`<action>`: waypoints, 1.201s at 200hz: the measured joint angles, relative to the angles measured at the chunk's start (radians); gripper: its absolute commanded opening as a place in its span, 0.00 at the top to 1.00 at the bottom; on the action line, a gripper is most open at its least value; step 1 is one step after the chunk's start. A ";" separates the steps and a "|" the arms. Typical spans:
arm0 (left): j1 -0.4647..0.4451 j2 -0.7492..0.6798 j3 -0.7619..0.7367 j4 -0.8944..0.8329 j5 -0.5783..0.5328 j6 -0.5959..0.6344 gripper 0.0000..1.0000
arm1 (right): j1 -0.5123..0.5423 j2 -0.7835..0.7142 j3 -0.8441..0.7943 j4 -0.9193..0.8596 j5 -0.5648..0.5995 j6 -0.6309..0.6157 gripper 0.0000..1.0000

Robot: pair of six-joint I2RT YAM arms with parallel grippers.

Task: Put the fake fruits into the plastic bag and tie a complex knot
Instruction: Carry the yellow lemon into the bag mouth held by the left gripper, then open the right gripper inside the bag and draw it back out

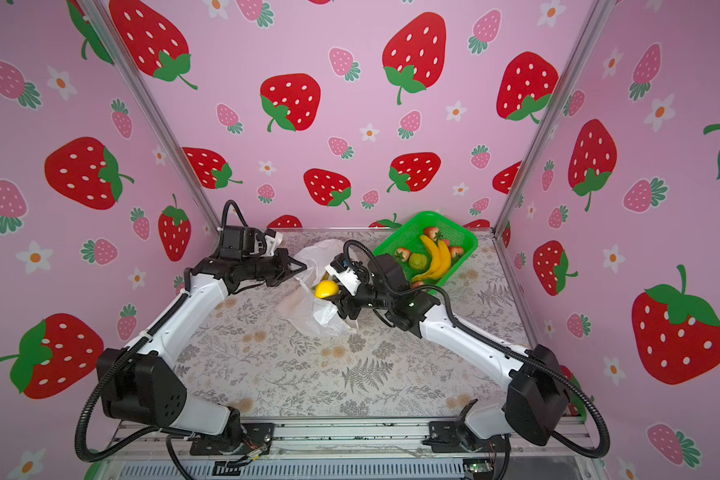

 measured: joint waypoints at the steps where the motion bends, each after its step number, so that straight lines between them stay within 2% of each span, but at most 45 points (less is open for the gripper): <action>1: 0.000 0.000 0.000 0.000 0.000 0.000 1.00 | 0.000 0.001 -0.002 0.002 -0.002 0.001 0.67; 45: -0.004 0.000 0.000 0.000 0.000 0.000 1.00 | -0.041 0.094 -0.104 0.129 -0.100 0.122 0.69; 95: -0.011 0.000 -0.001 0.000 0.000 0.000 1.00 | -0.090 0.199 -0.132 0.153 -0.068 0.177 0.67; 159: -0.011 0.000 -0.006 0.000 0.000 0.000 1.00 | -0.027 0.390 0.043 0.106 -0.042 0.156 0.49; 170: -0.011 0.000 -0.007 0.000 0.000 0.000 1.00 | -0.025 0.407 0.067 0.101 -0.040 0.156 0.38; 198: -0.011 0.000 -0.007 0.000 0.000 0.000 1.00 | -0.029 0.404 0.077 0.105 -0.037 0.175 0.20; 240: -0.011 0.000 -0.008 0.000 0.000 0.000 1.00 | -0.088 0.320 0.000 0.167 -0.068 0.231 0.13</action>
